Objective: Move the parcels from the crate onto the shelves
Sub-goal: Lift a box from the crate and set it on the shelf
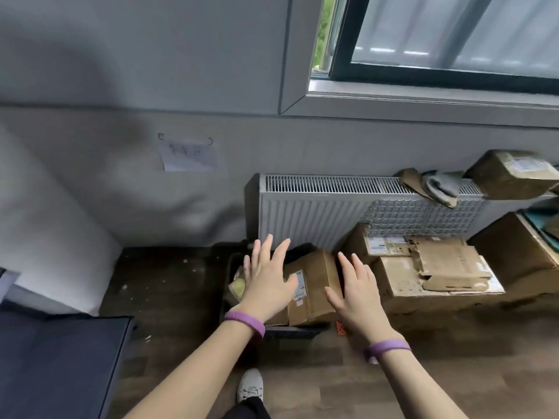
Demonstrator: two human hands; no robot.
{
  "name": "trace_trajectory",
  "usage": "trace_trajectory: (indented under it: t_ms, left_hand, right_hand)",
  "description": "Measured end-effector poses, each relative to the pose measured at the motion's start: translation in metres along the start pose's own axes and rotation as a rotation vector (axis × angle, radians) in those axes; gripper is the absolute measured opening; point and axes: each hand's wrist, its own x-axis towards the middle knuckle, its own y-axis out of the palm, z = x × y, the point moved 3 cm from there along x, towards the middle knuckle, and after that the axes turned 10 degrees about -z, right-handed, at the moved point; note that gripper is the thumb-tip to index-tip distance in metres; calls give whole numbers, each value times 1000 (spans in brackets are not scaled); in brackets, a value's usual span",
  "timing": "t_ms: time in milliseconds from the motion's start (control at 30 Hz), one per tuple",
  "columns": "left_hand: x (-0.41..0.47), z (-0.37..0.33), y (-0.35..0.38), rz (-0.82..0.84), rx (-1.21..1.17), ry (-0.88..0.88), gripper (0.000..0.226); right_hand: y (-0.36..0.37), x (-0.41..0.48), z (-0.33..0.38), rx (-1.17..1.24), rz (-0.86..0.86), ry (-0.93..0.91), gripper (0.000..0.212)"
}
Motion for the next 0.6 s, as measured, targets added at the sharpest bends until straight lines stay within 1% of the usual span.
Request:
trace_trajectory:
  t_ms: [167, 267, 333, 467, 600]
  left_hand:
    - [62, 6, 33, 73, 33, -44, 66]
    - [81, 14, 59, 136, 78, -95, 67]
    - [89, 19, 75, 139, 89, -148, 68]
    - [109, 24, 104, 104, 105, -278, 67]
    - [133, 23, 137, 12, 117, -438, 66]
  right_hand:
    - [26, 55, -20, -55, 93, 53, 77]
    - [43, 82, -33, -83, 182, 65, 77]
    - [54, 100, -42, -90, 232, 50, 77]
    - [77, 144, -67, -144, 348, -57, 77]
    - [102, 203, -89, -156, 429, -223, 75]
